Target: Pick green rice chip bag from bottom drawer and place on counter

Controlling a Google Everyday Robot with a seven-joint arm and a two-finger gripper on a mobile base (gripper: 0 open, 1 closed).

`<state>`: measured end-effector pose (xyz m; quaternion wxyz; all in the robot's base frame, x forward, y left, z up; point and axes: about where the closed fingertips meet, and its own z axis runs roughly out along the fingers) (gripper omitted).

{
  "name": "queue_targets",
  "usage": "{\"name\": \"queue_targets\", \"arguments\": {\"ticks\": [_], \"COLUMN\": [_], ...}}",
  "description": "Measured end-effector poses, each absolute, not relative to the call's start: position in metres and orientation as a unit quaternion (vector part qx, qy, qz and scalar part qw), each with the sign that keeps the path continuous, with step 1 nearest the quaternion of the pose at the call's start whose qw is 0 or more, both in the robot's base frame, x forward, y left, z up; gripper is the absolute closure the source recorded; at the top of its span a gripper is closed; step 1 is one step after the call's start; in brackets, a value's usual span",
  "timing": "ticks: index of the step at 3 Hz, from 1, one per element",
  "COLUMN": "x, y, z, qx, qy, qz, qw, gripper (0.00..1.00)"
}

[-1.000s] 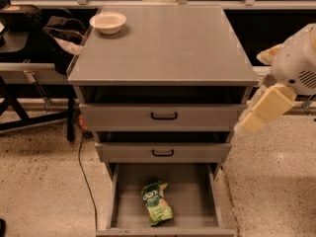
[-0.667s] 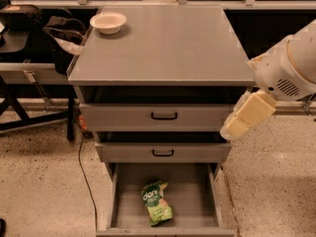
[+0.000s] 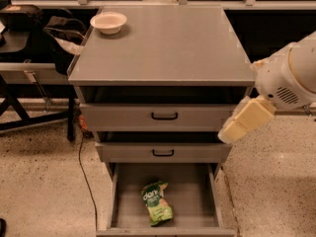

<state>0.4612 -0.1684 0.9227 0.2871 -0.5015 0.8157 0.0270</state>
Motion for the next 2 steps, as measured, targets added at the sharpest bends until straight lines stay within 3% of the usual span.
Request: {"name": "queue_targets", "arguments": {"ticks": [2], "x": [0.472], "y": [-0.15], "z": [0.874], "qx": [-0.485], "qy": [0.823], "qz": [0.02], "qw": [0.294], "gripper": [0.0]}}
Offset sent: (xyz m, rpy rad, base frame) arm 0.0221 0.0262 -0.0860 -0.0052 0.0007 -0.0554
